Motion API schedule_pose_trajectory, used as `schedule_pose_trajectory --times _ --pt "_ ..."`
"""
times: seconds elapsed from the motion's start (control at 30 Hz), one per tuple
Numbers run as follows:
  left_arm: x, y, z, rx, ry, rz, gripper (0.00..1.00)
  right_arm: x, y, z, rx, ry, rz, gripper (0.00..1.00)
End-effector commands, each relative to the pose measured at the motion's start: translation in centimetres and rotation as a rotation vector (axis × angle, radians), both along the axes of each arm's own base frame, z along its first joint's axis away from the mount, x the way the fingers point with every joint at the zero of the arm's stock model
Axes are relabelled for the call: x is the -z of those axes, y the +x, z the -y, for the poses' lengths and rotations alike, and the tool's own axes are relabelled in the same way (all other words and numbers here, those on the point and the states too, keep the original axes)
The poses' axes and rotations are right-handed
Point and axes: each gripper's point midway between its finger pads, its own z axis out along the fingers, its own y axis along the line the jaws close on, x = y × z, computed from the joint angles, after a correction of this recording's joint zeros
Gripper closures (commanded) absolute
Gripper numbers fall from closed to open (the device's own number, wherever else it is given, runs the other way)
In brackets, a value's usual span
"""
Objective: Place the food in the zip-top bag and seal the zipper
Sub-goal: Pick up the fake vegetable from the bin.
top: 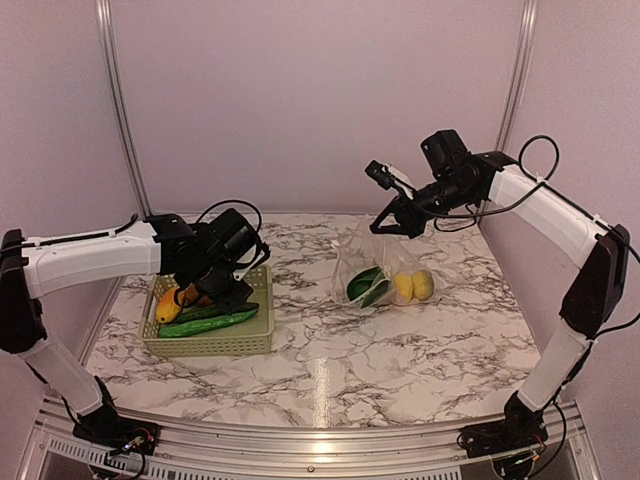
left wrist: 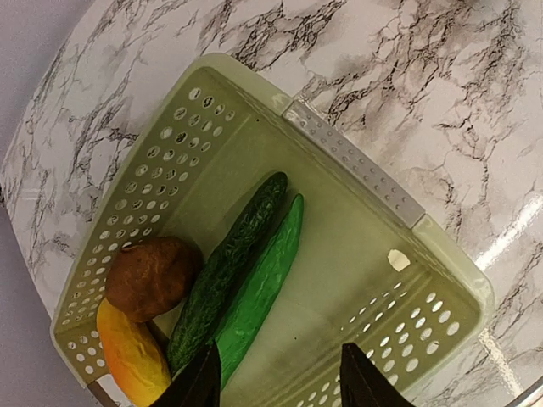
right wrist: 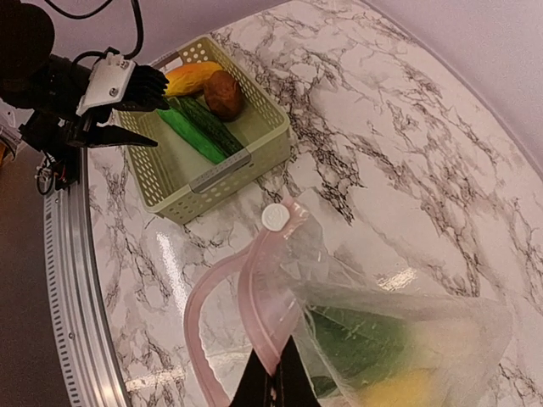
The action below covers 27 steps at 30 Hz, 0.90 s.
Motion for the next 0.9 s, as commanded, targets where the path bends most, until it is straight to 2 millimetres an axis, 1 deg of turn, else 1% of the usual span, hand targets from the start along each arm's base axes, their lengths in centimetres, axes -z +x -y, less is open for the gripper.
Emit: schedule_pose_trajectory --times 0.0,0.07,0.17,0.3,0.37,0.43,0.57,0.87 --pt "2.7 0.0 -0.9 0.054 0.086 -0.173 0.51 -1.1 -0.3 0.4 -0.003 0.013 0.041 1.00" --pt "3.6 1.0 -1.3 0.056 0.113 -0.216 0.52 -1.2 -0.4 0.3 -0.008 0.018 0.039 1.00" --pt "4.8 2.4 -1.5 0.096 0.145 -0.225 0.53 -1.3 -0.8 0.1 -0.027 0.030 0.028 1.00" --pt "6.3 3.4 -1.2 0.167 0.137 -0.240 0.60 -1.2 -0.9 0.0 -0.031 0.032 0.014 1.00" --pt "6.7 4.1 -0.9 0.190 0.140 -0.228 0.63 -1.0 -1.1 0.0 -0.038 0.036 0.005 1.00" --pt "7.1 4.8 -0.4 0.215 0.147 -0.205 0.63 -0.8 -1.2 0.0 -0.041 0.034 -0.001 1.00" --pt "8.3 5.9 0.0 0.245 0.174 -0.182 0.59 -0.5 -1.2 0.1 -0.041 0.028 -0.003 1.00" --pt "10.0 8.3 0.0 0.247 0.218 -0.169 0.60 -0.4 -1.3 0.1 -0.045 0.029 -0.010 1.00"
